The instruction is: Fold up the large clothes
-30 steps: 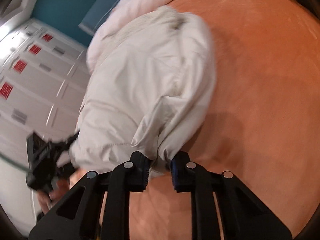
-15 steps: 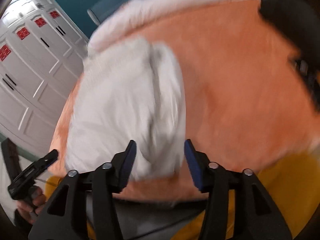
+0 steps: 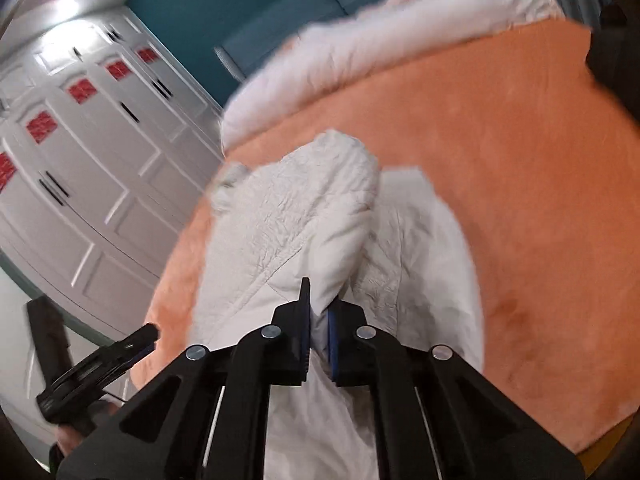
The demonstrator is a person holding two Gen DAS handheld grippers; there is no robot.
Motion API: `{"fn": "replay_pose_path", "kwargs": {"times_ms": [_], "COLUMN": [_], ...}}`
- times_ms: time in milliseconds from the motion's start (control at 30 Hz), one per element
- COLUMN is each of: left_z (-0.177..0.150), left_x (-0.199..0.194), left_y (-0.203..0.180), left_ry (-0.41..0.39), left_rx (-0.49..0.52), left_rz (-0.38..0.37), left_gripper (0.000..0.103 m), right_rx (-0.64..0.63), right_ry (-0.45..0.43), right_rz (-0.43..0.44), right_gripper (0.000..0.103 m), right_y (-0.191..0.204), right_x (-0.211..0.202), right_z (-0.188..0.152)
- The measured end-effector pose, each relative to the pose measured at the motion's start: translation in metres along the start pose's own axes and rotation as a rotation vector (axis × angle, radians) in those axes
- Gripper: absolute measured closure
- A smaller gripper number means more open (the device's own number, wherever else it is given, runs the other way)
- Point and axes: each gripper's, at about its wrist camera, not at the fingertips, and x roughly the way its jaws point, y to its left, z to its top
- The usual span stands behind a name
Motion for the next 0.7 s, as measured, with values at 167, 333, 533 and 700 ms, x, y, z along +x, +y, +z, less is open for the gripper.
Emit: {"fn": "replay_pose_path", "kwargs": {"times_ms": [167, 333, 533, 700], "left_z": [-0.013, -0.009, 0.012, 0.02], "left_x": [0.033, 0.028, 0.031, 0.054], "left_y": [-0.003, -0.006, -0.014, -0.02], "left_ry": [0.063, 0.048, 0.042, 0.101], "left_rx": [0.04, 0.045, 0.033, 0.015], "left_rz": [0.066, 0.067, 0.057, 0.044], "left_gripper": [0.03, 0.03, 0.022, 0.018], "right_rx": [-0.044, -0.044, -0.005, 0.015], "right_ry": [0.133, 0.131, 0.042, 0.178], "right_rz": [-0.184, -0.215, -0.312, -0.325], "right_gripper": [0.093, 0.088, 0.032, 0.018], "right_y": [-0.028, -0.009, -0.017, -0.04], "right_x": [0.055, 0.04, 0.01, 0.044], "right_z": [-0.033, -0.016, 0.016, 0.009]}}
